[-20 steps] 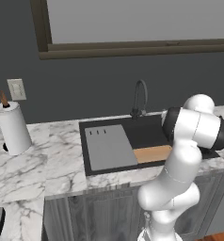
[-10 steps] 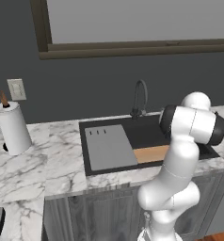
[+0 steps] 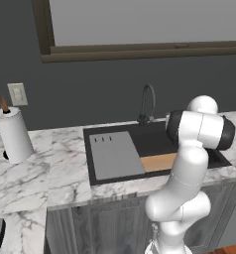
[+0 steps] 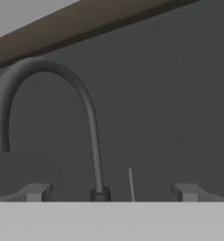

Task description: Turn on the sink faucet with hot water and rinse the cutting board for ten seconds, then turn off the faucet. Push the cutting board to reach the water if necessary.

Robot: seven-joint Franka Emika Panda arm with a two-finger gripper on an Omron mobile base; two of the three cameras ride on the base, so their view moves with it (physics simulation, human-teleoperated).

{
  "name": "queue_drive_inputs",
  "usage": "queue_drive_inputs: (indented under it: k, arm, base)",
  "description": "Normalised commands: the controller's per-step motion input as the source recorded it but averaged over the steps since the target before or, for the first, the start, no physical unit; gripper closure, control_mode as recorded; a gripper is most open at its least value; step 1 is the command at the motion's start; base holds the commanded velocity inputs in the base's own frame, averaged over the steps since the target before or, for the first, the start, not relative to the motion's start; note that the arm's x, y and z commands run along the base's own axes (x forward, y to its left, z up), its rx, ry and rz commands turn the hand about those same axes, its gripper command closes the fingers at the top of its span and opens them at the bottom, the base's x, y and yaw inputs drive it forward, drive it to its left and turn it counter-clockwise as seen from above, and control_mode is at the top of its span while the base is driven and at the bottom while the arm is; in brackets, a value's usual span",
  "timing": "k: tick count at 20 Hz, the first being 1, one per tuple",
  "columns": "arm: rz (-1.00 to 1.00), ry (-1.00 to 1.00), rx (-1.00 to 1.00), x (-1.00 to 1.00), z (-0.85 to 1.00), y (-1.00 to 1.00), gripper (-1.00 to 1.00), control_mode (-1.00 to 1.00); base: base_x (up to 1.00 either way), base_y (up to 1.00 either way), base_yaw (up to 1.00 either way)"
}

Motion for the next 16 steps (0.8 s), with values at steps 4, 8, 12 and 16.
queue_drive_inputs:
  k: [4, 8, 12, 16]
  arm:
    - [0.00, 0.00, 0.00, 0.05, 0.00, 0.08, -1.00, -1.00]
    - [0.00, -0.01, 0.00, 0.06, 0.00, 0.00, -1.00, -1.00]
    - [0.01, -0.02, 0.00, 0.09, 0.00, 0.00, -1.00, -1.00]
    - [0.01, -0.01, 0.00, 0.11, 0.00, 0.00, -1.00, -1.00]
  base:
    - [0.00, 0.00, 0.00]
    - [0.00, 0.00, 0.00]
    - [0.00, 0.00, 0.00]
    - [0.00, 0.00, 0.00]
